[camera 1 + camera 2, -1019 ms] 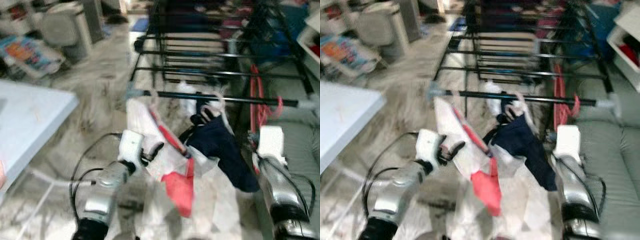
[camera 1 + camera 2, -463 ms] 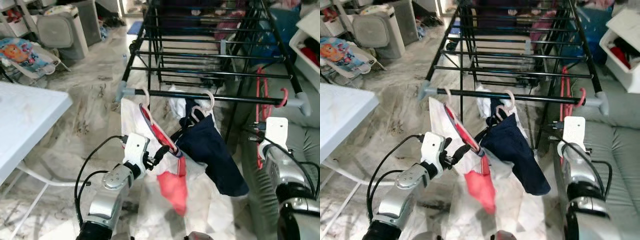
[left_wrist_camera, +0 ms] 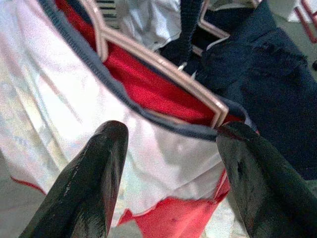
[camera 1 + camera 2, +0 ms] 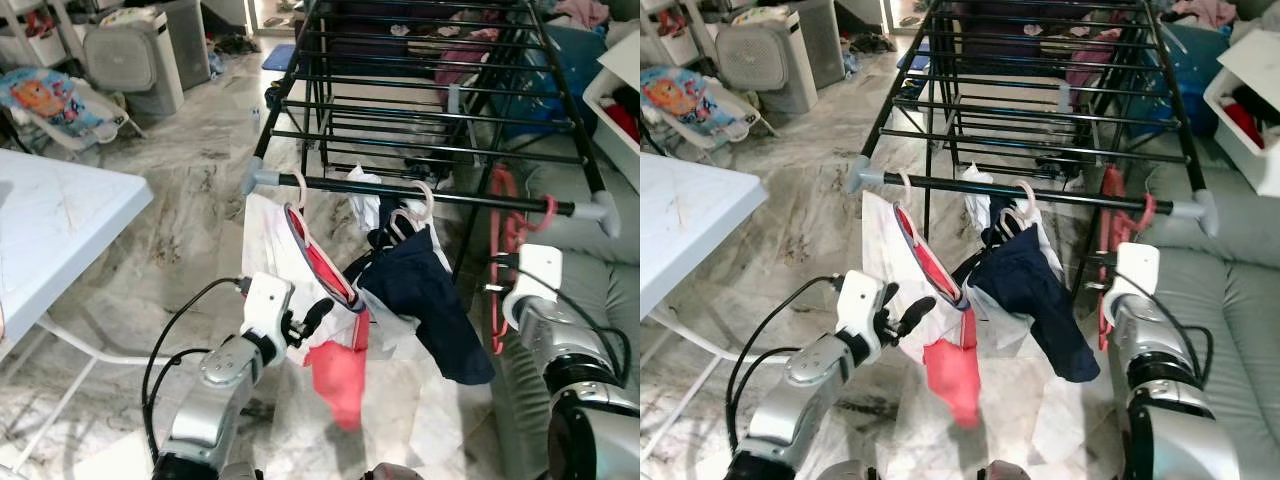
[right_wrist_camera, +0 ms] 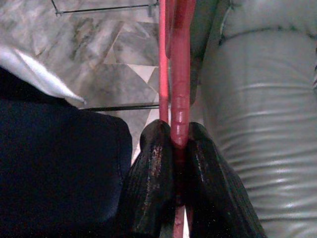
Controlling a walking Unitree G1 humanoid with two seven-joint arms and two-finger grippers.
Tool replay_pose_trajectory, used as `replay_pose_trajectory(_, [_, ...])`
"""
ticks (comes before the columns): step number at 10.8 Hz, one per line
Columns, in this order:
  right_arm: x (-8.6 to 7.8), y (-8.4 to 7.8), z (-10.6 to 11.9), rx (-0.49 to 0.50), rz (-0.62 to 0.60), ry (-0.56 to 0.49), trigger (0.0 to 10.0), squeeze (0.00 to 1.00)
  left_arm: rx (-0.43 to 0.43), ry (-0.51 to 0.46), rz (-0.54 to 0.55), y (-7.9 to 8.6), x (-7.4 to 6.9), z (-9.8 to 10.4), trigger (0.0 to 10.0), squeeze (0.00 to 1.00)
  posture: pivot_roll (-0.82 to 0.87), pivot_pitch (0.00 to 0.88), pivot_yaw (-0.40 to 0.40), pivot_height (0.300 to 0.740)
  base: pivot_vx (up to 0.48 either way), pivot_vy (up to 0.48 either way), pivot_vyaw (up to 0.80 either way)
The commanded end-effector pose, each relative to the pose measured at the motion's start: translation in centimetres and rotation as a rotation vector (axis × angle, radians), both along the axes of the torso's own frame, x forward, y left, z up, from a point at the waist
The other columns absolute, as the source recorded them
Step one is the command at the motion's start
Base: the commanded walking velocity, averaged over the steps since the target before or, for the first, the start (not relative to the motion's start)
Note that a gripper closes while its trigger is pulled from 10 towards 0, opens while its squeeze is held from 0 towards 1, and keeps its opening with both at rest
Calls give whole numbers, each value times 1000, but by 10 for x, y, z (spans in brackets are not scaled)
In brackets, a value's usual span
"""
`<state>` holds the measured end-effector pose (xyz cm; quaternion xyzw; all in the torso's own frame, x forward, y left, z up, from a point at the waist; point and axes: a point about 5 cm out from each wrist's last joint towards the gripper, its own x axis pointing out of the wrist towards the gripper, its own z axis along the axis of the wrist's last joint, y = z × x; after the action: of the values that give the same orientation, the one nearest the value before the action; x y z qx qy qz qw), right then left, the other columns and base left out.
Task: Hang hanger
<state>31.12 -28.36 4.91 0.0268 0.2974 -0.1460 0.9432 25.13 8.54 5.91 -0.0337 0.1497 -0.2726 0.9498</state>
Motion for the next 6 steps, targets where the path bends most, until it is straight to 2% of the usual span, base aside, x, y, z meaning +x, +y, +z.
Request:
replay_pose_trajectory(1, [-15,-2,-19,30,-37,101,10000,0,14,-10,-1,1,0,3,10000,0,-7,0,-11,740,0,0,0])
replay_pose_trajectory(3, [-13,-14,-11,-9,-62,72,10000,0,22,-8,-8,3,0,4,10000,0,-9,0,-3,740,0,0,0])
replay_pose_trajectory(6, [-17,-20,-12,19,-85,64,10000,0,24,-5,-13,0,1,5,10000,0,-13,0,1,740,0,0,0])
